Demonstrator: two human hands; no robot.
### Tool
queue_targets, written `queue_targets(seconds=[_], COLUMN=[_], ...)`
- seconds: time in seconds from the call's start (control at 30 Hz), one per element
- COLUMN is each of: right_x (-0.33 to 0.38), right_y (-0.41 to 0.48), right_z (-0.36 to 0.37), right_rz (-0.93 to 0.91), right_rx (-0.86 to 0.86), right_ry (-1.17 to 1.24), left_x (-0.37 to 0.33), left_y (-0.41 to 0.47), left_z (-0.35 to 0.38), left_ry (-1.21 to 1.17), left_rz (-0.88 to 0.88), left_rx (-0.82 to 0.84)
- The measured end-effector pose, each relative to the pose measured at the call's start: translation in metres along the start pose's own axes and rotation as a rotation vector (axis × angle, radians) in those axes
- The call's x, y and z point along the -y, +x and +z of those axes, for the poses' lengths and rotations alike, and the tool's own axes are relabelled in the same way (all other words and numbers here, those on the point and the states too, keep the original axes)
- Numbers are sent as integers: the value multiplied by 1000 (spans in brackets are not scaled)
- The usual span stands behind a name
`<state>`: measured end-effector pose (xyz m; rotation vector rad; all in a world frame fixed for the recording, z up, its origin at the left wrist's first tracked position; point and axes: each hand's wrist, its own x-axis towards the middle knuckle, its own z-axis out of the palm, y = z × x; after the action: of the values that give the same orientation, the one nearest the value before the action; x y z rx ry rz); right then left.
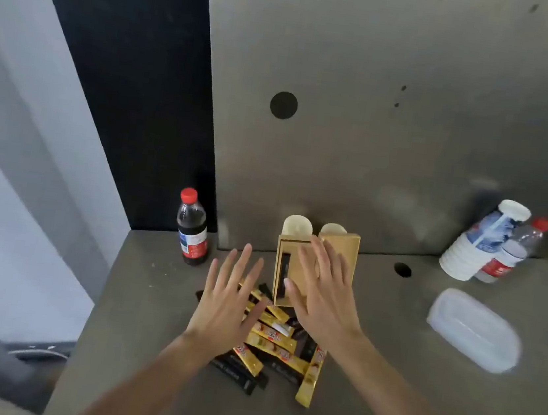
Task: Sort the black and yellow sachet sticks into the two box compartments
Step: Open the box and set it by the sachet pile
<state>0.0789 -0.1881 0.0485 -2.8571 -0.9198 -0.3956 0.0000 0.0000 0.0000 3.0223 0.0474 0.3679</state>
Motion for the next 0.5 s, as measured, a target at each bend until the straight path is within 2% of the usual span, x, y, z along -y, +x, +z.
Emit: queue_targets(seconds=[0.23,0.5], right_x=[-44,-66], right_y=[18,28], right_z=[28,107], right_rz=[-116,-280], right_rx=[11,-183], right_ry=[28,-1], left_x=[-19,-3], left_y=[7,16], left_z=[29,106], left_ry=[6,-40], left_rz=[-107,18], left_rx=[16,-91])
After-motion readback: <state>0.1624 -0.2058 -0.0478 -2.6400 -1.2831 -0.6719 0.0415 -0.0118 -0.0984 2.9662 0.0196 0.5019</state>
